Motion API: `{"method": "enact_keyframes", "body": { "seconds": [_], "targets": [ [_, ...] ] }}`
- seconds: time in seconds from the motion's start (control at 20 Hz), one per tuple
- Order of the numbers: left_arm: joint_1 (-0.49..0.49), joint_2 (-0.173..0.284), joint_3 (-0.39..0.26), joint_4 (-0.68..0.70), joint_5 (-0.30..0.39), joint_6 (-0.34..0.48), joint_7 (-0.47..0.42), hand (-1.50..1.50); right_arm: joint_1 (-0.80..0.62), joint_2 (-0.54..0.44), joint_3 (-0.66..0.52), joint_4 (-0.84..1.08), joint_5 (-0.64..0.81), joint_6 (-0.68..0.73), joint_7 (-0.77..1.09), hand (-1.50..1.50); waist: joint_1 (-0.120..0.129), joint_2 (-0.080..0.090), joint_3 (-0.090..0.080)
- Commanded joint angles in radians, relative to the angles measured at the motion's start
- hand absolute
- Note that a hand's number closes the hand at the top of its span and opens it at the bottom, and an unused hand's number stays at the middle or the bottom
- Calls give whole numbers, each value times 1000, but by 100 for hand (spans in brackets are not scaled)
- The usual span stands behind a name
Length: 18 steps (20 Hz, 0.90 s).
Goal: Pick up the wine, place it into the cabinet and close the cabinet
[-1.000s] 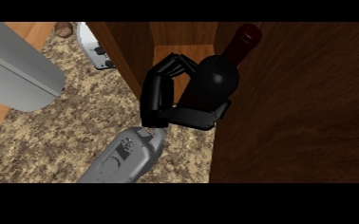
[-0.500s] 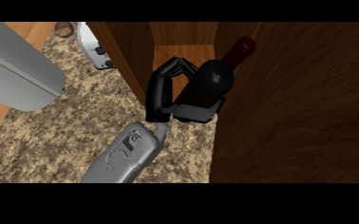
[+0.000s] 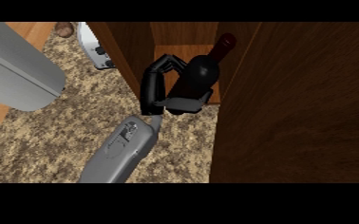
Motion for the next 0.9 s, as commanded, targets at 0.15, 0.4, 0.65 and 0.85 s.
{"method": "enact_keyframes", "body": {
  "seconds": [0.15,0.4,0.65,0.85],
  "targets": [
    [-33,0,60,76,42,-39,-56,150,-41,18,39,-69,-34,-37,71,-150,5,0,0],
    [-109,0,148,203,64,-114,-66,150,-44,-14,-51,-55,-115,-21,59,-150,0,1,0],
    [-160,4,185,257,63,-145,-37,150,114,36,11,-43,-74,37,-79,-150,0,1,0],
    [-248,45,227,393,90,-198,-49,150,80,45,59,-103,-29,-13,11,-150,-7,2,0]
  ]
}}
